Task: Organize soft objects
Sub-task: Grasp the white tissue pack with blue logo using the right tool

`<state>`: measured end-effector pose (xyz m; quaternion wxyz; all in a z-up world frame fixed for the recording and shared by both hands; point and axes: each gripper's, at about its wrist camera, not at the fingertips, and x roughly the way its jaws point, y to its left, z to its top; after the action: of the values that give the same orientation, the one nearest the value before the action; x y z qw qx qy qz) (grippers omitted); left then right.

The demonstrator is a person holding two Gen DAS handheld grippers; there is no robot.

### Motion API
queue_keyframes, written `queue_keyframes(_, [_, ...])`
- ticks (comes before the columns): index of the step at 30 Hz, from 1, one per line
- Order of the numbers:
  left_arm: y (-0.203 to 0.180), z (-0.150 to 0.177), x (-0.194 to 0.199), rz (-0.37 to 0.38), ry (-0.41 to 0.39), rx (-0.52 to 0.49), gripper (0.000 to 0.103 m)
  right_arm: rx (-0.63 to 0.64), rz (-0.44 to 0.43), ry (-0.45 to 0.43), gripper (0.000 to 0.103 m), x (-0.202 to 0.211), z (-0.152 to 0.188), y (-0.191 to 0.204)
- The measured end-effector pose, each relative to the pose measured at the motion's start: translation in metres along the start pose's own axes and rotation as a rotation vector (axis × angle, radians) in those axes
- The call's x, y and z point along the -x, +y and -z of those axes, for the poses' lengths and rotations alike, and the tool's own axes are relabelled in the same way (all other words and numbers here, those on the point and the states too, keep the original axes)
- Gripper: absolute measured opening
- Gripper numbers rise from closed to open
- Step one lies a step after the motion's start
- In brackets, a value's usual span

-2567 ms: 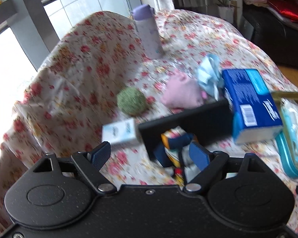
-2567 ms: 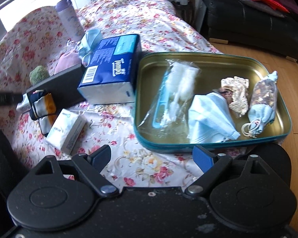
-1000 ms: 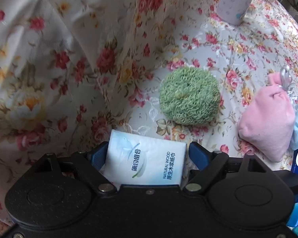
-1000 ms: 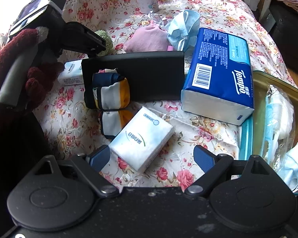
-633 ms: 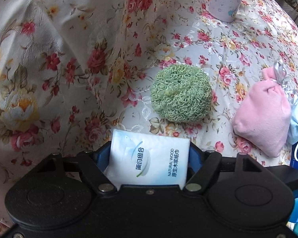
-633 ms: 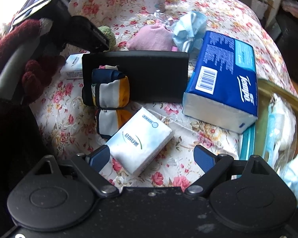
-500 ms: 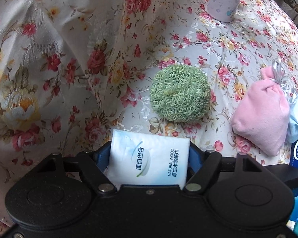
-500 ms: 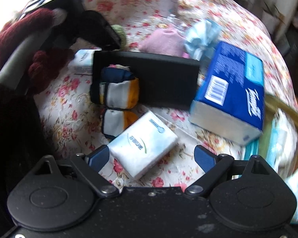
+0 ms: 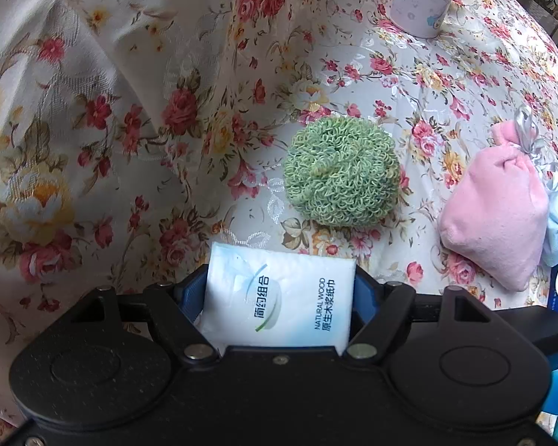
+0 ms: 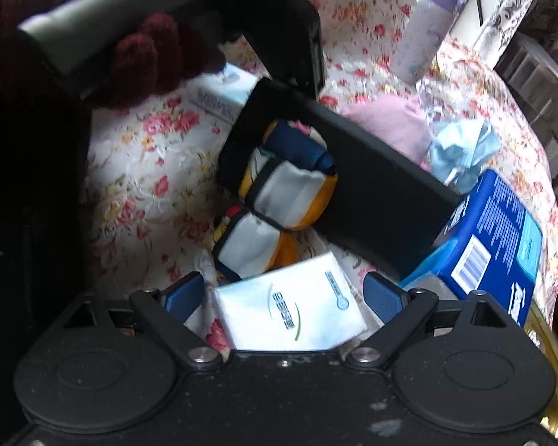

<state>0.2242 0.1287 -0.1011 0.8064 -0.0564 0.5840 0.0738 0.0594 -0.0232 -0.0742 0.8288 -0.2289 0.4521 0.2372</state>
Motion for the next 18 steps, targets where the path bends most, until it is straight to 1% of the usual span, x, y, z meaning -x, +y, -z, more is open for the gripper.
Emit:
queue_keyframes(2, [-0.001, 0.000, 0.000, -0.003, -0.002, -0.003, 0.071, -0.037, -0.007, 0.034, 0.087, -0.005, 0.004, -0.006])
queue_keyframes(6, [-0.002, 0.000, 0.000, -0.005, -0.004, -0.007, 0.071, -0.200, -0.035, 0.068, 0.086, 0.000, 0.013, -0.025])
queue_keyframes(11, [-0.001, 0.000, 0.000, -0.007, -0.004, -0.008, 0.072, -0.440, -0.043, 0.131, 0.087, 0.011, 0.030, -0.044])
queue_keyframes(13, [-0.002, 0.000, 0.000, -0.008, -0.003, -0.009, 0.072, -0.507, -0.039, 0.145, 0.088, 0.015, 0.039, -0.046])
queue_keyframes(16, [-0.002, 0.001, 0.000, -0.012, -0.002, -0.011, 0.073, -0.532, -0.024, 0.170, 0.089, 0.012, 0.049, -0.041])
queue_keyframes(18, [-0.002, 0.001, -0.001, -0.021, -0.003, -0.013, 0.076, -0.509, 0.013, 0.156, 0.092, 0.009, 0.050, -0.031])
